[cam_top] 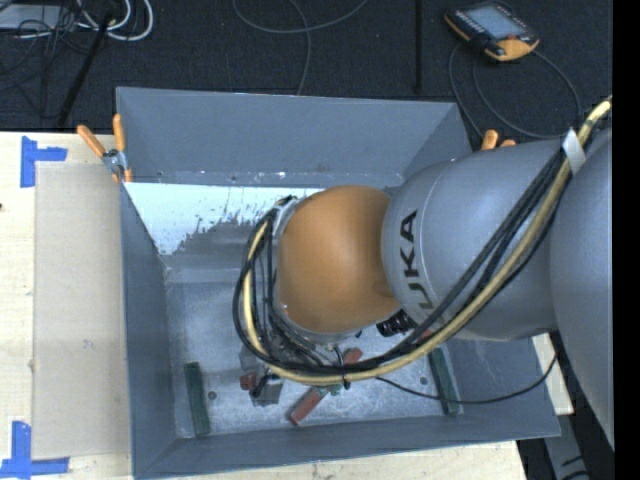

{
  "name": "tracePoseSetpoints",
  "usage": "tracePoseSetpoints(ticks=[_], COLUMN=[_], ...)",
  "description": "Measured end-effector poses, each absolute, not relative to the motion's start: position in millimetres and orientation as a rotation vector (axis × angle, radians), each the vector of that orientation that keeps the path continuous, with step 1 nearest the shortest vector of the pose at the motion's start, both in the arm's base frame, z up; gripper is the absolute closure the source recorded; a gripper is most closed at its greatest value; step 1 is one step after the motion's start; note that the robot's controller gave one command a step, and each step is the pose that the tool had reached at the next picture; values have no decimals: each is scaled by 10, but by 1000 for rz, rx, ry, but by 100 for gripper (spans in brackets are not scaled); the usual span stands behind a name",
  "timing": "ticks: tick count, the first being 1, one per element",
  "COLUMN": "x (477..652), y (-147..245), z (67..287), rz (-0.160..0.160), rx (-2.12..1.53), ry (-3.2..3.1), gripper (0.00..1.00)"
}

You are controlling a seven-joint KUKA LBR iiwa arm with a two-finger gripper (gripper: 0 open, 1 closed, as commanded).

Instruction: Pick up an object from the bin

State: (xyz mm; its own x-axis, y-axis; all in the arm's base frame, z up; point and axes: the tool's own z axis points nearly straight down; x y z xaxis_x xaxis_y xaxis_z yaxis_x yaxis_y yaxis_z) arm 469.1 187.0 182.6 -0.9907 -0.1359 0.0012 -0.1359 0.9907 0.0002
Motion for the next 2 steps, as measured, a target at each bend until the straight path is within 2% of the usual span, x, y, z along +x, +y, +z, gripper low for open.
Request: tracePoseSetpoints(ticks=[1,2], x=[4691,4723], y=[1869,1985], z=[1826,2306], rz=[0,3], rx=[212,235], ry=[-3133,-3126], gripper=[100,100])
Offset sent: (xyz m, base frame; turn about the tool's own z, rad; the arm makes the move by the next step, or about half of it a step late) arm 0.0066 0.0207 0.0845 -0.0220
